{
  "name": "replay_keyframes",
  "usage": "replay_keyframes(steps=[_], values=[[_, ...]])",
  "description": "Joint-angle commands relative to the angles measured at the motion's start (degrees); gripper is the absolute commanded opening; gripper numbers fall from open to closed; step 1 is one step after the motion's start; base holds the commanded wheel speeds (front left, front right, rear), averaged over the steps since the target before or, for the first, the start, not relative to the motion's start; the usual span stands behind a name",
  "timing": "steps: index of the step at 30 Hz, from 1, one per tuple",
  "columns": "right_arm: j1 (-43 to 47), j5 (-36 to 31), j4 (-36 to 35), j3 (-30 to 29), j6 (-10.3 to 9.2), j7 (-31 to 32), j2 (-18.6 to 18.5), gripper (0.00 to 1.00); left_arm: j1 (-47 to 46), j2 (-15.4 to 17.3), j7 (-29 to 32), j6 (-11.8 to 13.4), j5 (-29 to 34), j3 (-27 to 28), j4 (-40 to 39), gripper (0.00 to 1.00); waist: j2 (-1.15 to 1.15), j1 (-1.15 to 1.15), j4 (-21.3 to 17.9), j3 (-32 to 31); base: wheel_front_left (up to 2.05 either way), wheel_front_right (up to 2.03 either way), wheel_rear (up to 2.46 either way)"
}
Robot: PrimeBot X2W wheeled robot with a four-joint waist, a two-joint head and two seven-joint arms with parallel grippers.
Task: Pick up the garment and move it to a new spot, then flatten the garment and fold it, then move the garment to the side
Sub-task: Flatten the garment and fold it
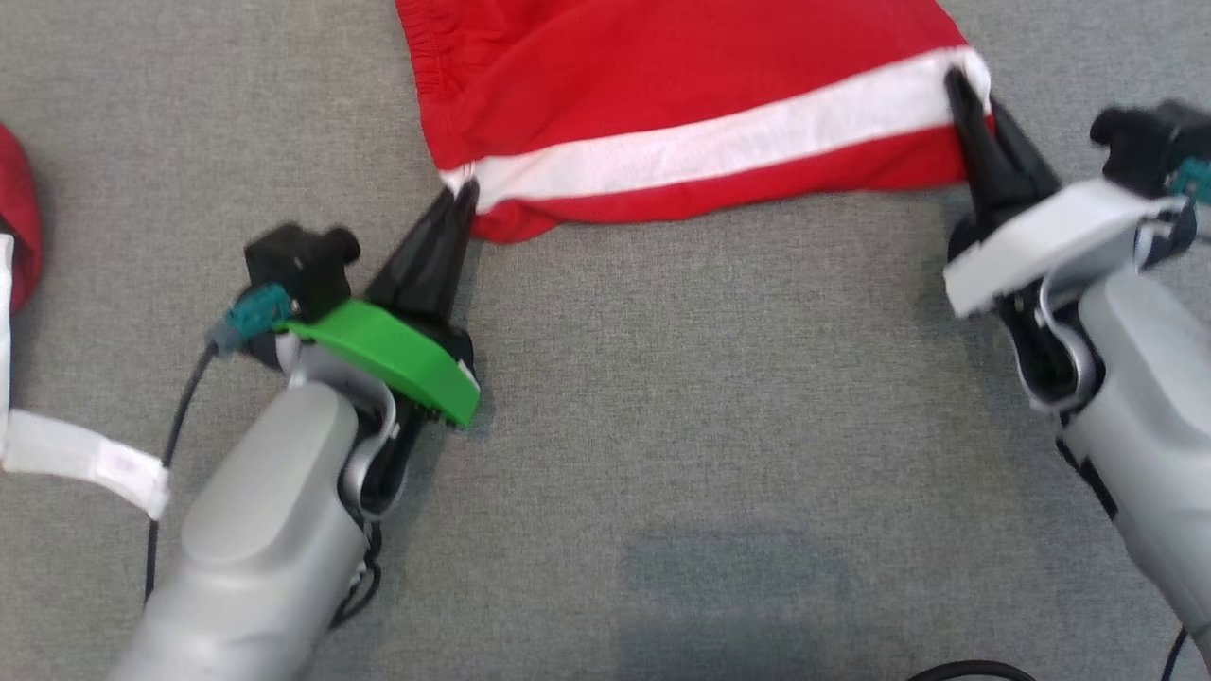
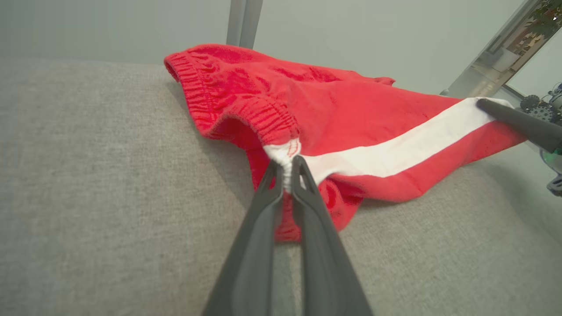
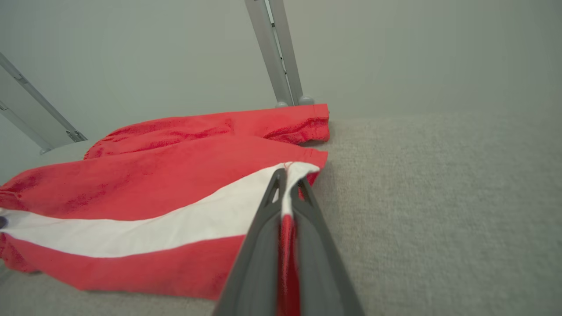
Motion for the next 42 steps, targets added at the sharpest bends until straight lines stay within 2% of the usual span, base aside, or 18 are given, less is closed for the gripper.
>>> replay_keyframes(steps=[1,5,9,14,21,27,33,38,42], values=[[4.2,2.2,-0.7,1.5,-0.06,-0.1,-1.6,0.0,3.8,-0.2,0.0,0.0,-1.2,0.1,0.1,0.0,0.0,-0.01,0.1,-4.9,0.0,0.0,0.0],[13.3,7.0,-0.6,4.4,-0.07,-0.1,-3.8,0.0,12.1,-0.9,0.0,0.0,-2.6,0.2,0.4,0.0,0.0,-0.01,0.1,-9.6,0.0,0.0,0.0],[18.6,8.7,0.2,5.8,-0.09,-0.1,-4.7,0.0,16.5,-1.4,0.0,0.0,-3.1,0.9,0.7,0.0,0.0,-0.01,0.3,-13.3,0.0,0.0,0.0],[25.2,10.4,1.1,6.9,-0.09,-0.1,-4.1,0.0,22.9,-1.8,0.0,0.0,-3.5,2.0,1.0,0.0,0.0,-0.01,0.6,-19.5,0.0,0.0,0.0],[32.2,11.3,0.8,10.6,-0.09,-0.1,-3.9,0.0,32.0,-0.7,0.0,0.0,-2.0,0.5,0.6,0.0,0.0,-0.01,0.1,-27.3,0.0,0.0,0.0],[36.8,13.4,-0.9,15.2,-0.08,-0.2,-4.5,0.0,38.4,-1.7,0.0,0.0,-0.9,3.4,-0.5,0.0,0.0,-0.01,0.1,-30.3,0.0,0.0,0.0],[39.7,16.2,-4.7,19.9,-0.08,-0.2,-7.6,0.0,43.5,-1.2,0.0,0.0,0.0,4.6,-2.8,0.0,0.0,-0.01,0.1,-32.0,0.0,0.0,0.0],[40.3,17.5,-9.0,17.6,-0.08,-0.2,-10.2,0.0,46.1,-0.2,0.0,0.0,1.7,6.2,-7.8,0.0,0.0,-0.01,0.2,-31.8,0.0,0.0,0.0],[38.5,16.8,-10.9,13.4,-0.08,-0.2,-10.2,0.0,44.6,0.6,0.0,0.0,2.6,6.8,-13.0,0.0,0.0,-0.01,1.0,-30.7,0.0,0.0,0.0]])
